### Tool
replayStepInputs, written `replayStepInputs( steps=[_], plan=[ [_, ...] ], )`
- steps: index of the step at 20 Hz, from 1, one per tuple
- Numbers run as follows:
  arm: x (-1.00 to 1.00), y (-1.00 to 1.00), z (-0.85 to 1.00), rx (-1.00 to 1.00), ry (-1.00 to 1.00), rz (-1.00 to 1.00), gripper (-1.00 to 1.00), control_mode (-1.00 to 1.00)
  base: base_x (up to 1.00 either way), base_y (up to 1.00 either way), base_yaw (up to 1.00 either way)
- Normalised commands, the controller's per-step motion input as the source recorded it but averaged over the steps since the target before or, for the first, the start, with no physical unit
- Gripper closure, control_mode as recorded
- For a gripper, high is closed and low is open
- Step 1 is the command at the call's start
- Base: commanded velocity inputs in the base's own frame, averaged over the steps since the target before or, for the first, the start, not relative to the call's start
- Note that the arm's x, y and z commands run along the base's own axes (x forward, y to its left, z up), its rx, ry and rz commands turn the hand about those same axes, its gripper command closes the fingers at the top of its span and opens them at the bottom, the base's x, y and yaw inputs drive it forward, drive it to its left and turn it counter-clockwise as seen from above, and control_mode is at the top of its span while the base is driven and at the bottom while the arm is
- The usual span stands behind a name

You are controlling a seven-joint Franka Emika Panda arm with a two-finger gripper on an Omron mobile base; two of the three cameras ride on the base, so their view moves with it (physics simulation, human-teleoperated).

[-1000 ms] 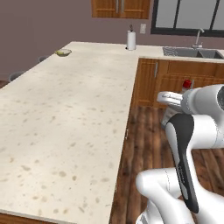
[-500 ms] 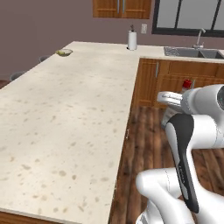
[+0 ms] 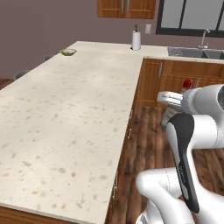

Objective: There is a bowl on the dining counter. Grab a lemon wedge from the fridge and place it in the bowl. Then get the liquor bottle and glass cup from the cabinet and place them next to the bowl.

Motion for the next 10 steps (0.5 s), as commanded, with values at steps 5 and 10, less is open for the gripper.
replayStepInputs(
  steps=[5,10],
  plan=[
    [0.0,0.0,0.0,0.0,0.0,0.0,1.0,1.0,-1.0,0.65,0.04],
    [0.0,0.0,0.0,0.0,0.0,0.0,1.0,1.0,-1.0,0.43,0.23]
  ],
)
